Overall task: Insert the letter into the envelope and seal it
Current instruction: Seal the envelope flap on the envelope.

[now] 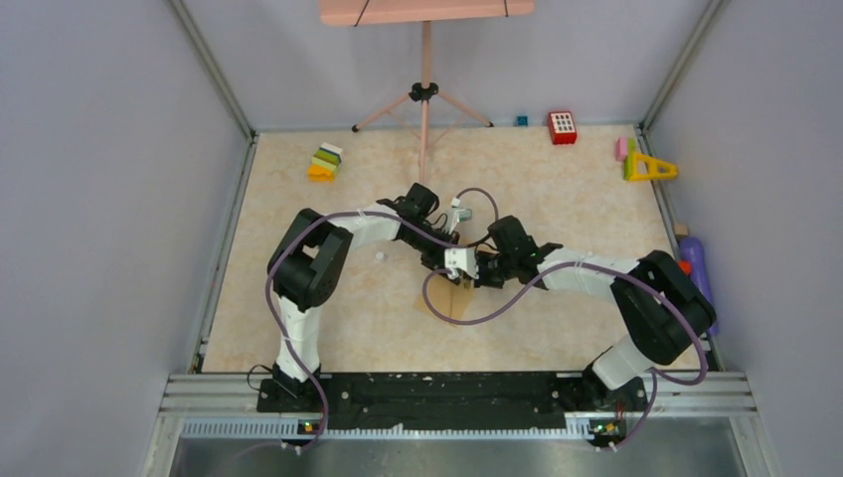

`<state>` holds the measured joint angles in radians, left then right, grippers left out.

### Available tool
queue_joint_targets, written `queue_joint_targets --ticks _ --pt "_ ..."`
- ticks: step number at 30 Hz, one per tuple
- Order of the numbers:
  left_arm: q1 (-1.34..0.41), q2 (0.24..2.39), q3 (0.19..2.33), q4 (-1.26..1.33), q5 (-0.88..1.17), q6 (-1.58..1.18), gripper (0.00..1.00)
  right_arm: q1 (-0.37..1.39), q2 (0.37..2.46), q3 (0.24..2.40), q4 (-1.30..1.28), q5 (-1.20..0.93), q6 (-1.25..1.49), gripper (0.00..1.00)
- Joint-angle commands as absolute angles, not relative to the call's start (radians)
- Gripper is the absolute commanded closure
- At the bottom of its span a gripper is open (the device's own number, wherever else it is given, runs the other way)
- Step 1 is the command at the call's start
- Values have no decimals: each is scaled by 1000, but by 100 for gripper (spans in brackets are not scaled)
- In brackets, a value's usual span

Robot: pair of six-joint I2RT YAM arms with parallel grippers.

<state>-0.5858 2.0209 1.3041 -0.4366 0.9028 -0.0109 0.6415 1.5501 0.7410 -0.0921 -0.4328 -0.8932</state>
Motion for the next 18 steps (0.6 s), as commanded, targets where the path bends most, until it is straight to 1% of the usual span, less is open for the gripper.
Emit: queue_joint_targets --ticks 1,10,18 --pt "-602 2031 1331 -404 847 -46 100 655 1561 762 -54 -435 -885 100" --pt "-628 2070 1367 -442 724 -56 100 670 1533 754 -43 -450 -882 100" --pt "-637 2144 1410 -513 598 -55 100 676 1506 722 25 -439 -887 100"
